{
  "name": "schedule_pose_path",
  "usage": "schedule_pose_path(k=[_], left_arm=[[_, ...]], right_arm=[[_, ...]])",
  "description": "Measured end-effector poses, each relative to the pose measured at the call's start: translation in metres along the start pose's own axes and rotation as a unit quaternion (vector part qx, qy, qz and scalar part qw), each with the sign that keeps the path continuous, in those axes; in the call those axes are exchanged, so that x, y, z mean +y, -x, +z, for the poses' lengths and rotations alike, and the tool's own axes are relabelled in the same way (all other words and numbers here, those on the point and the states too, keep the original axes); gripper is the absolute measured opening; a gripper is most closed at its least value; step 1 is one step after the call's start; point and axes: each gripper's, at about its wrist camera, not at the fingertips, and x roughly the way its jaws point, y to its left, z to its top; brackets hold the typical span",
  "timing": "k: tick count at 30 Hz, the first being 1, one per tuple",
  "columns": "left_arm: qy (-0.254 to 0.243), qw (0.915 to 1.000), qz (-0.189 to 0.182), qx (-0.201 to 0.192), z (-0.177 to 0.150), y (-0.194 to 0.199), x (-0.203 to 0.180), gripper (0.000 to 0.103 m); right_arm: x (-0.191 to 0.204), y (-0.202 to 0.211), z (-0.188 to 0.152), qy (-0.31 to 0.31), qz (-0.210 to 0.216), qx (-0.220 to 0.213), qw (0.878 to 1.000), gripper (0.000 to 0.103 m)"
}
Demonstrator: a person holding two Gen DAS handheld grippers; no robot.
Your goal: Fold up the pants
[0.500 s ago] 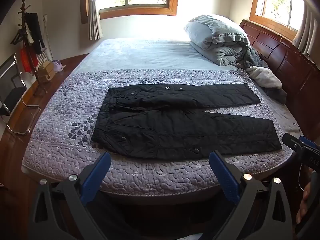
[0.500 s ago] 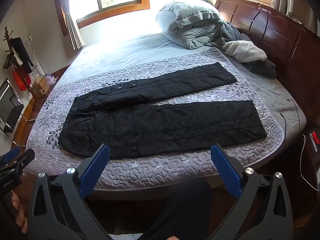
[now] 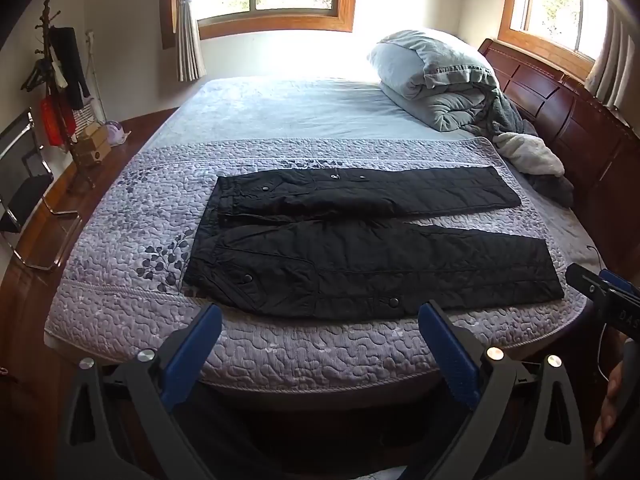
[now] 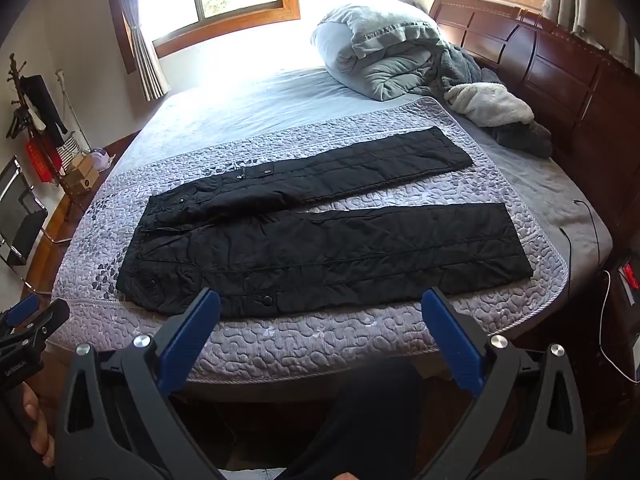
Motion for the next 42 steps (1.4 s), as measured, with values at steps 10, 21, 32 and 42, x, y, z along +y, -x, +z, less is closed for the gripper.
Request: schedule_pose_path(k=[10,21,32,42], left_arm=[[0.001,1.0,-0.002,0.003,0.0001,-0.005,0.0046,0.099],[0.001,1.0,-0.001,0.004,0.0006,-0.0061,0.0057,0.099],[0.002,1.0,0.0,0.003,0.0003,-0.0059,0.0068,0.099],[0.003,1.0,0.002,0.002,0.0002,-0.006,0.0074,0.099]], right_arm=[[0.0011,0.0017,-0.0003,0.003,0.0,-0.001,1.0,0.101],[0.0045,-0.0006,-0.0006,0.004,-0.002,-0.002,1.0,0.101],[0.0034,-0.0009,-0.0027,0.003,-0.002,-0.001,1.0,0.101],[0.0022,-0.0014,-0.0028,0.004,-0.003,0.0,1.0,0.101]])
